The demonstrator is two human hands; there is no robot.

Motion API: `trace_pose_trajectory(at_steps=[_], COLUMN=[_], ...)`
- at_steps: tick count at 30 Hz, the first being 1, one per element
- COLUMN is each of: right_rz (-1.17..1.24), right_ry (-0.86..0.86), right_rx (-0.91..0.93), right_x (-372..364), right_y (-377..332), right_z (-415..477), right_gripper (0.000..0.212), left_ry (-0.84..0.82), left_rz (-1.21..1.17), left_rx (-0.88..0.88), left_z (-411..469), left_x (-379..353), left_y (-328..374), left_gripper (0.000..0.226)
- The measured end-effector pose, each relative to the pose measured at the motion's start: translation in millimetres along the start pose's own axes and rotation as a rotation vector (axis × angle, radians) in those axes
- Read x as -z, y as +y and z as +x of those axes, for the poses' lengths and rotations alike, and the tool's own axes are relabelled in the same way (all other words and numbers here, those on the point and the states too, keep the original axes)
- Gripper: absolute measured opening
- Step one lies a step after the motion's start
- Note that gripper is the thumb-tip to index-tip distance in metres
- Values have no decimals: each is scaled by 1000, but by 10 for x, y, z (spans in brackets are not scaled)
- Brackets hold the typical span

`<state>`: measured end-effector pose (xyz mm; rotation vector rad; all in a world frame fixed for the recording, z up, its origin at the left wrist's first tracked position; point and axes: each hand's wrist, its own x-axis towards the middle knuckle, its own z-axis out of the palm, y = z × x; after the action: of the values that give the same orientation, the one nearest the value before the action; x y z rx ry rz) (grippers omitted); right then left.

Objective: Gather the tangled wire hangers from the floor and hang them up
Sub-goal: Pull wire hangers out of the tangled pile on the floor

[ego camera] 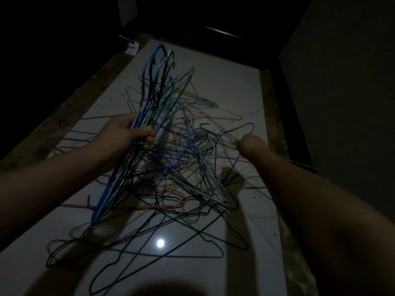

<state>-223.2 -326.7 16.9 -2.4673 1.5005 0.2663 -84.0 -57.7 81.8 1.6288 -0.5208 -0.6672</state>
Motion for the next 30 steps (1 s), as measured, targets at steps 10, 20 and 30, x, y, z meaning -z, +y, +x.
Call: trace_pose_trajectory(at_steps=[10,20,30], right_rz=[-9,337,401], right_ry=[172,436,523], right_rx=[68,-6,39], right_x=[-114,63,422], right_y=[324,340,372], right_z=[-36,-342,-501], right_gripper=[34,41,39], left_ry=[54,-9,-11], left_rz=[55,-12,-51], left_rx=[45,43,40], left_z=[4,18,22], left_x=[4,-105,-169], left_y=[-162,-131,-121], left_gripper=[18,19,14])
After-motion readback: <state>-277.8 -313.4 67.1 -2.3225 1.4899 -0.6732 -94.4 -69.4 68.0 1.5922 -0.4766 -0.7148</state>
